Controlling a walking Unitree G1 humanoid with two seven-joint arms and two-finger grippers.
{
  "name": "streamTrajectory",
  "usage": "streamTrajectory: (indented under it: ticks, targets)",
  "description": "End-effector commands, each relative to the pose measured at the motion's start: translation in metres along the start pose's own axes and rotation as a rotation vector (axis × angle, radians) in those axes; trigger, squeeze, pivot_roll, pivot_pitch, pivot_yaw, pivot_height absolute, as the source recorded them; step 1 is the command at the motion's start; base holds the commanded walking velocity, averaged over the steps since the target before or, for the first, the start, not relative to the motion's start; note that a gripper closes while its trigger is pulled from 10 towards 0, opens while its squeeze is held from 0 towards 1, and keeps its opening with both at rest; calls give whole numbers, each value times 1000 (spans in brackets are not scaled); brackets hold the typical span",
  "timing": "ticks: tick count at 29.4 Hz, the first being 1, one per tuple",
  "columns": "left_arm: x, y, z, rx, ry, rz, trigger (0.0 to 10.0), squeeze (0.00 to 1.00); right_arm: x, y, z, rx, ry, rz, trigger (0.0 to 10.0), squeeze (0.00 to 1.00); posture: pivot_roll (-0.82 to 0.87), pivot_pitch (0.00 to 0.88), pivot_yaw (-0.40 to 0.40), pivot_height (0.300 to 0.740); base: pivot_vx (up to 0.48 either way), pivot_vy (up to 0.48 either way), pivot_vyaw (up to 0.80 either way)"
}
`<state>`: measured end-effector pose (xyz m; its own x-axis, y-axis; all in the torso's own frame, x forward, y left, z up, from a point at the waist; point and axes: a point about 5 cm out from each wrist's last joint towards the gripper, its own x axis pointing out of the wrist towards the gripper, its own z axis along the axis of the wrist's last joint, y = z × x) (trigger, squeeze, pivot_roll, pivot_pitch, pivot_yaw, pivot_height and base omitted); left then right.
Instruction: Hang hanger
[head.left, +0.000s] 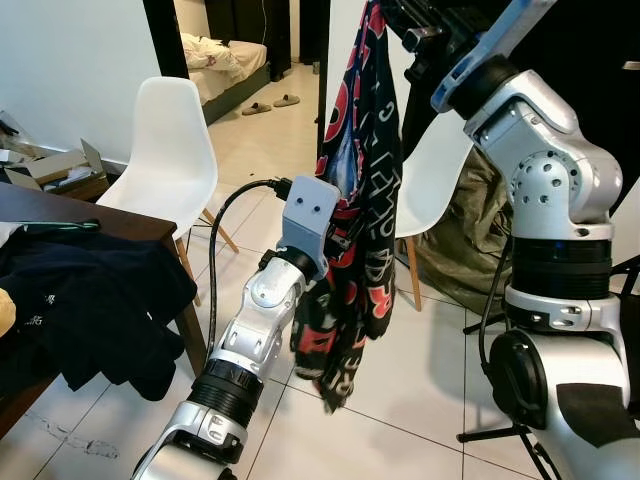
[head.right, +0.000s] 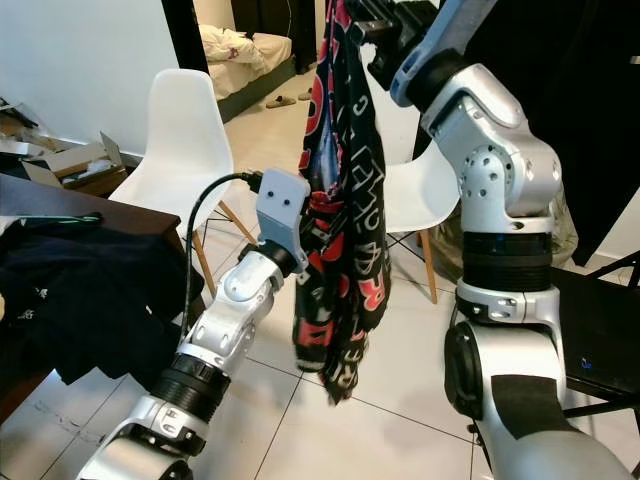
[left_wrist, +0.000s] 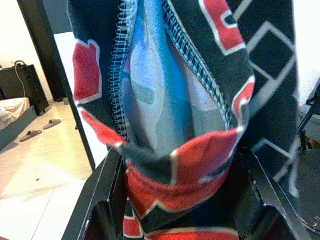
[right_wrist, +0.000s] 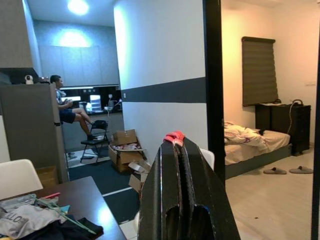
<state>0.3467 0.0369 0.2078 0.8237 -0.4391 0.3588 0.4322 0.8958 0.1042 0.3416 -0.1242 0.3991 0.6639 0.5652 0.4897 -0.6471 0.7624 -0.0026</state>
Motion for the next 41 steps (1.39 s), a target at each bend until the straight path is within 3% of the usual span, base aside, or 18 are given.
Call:
streamTrajectory:
  ticks: [1,2,3,17,19,20,21,22,23,24,25,26,27,32,33,36,41]
  targets:
    - [3,-2,1,-11,-14,5,10000,0,0,8,9,-2,-40,33,0,0,-117,0,-2,740,0,0,0]
    - [3,-2,1,-11,-14,5,10000,0,0,8,9,-2,-40,33,0,0,-117,0,-2,740,0,0,0]
    - [3,-2,3,-20,-25,5,0,0,-1,8,9,-2,-40,34,0,0,-116,0,-1,740,0,0,0]
    - [-8,19,13,0,-78,18,0,0,-7,-7,3,-36,-1,-41,0,0,-93,0,-12,740,0,0,0]
    - [-19,30,16,-8,-79,-35,1333,0,-13,-24,-5,-92,49,-117,0,0,-80,0,-16,740,0,0,0]
    - [-19,30,16,-8,-79,-35,1333,0,-13,-24,-5,-92,49,-117,0,0,-80,0,-16,740,0,0,0]
    - [-23,34,18,-21,-83,-58,2392,0,-16,-30,-9,-112,72,-150,0,0,-77,0,-17,740,0,0,0]
    - [-23,34,18,-21,-83,-58,2392,0,-16,-30,-9,-112,72,-150,0,0,-77,0,-17,740,0,0,0]
    - [-26,38,20,-38,-88,-76,3725,0,-19,-36,-13,-127,94,-180,0,0,-77,0,-17,740,0,0,0]
    - [-26,38,20,-38,-88,-76,3725,0,-19,-36,-13,-127,94,-180,0,0,-77,0,-17,740,0,0,0]
    - [-29,45,24,-62,-99,-91,9098,0,-23,-42,-20,-151,132,-219,0,0,-71,0,-18,740,0,0,0]
    - [-29,45,24,-62,-99,-91,9098,0,-23,-42,-20,-151,132,-219,0,0,-71,0,-18,740,0,0,0]
    - [-31,52,29,-81,-109,-111,10000,0,-28,-48,-28,-182,171,-255,0,0,-69,0,-17,740,0,0,0]
    - [-37,68,41,-101,-124,-191,10000,0,-40,-59,-44,-219,247,-314,0,0,-64,0,-16,740,0,0,0]
    - [-37,68,41,-101,-124,-191,10000,0,-40,-59,-44,-219,247,-314,0,0,-64,0,-16,740,0,0,0]
    - [-44,69,45,-103,-94,-333,10000,0,-47,-59,-54,-235,287,-316,0,0,-64,0,-8,740,0,0,0]
    - [-46,67,42,-107,-72,-373,10000,0,-49,-56,-59,-230,304,-291,0,0,-62,0,-5,740,0,0,0]
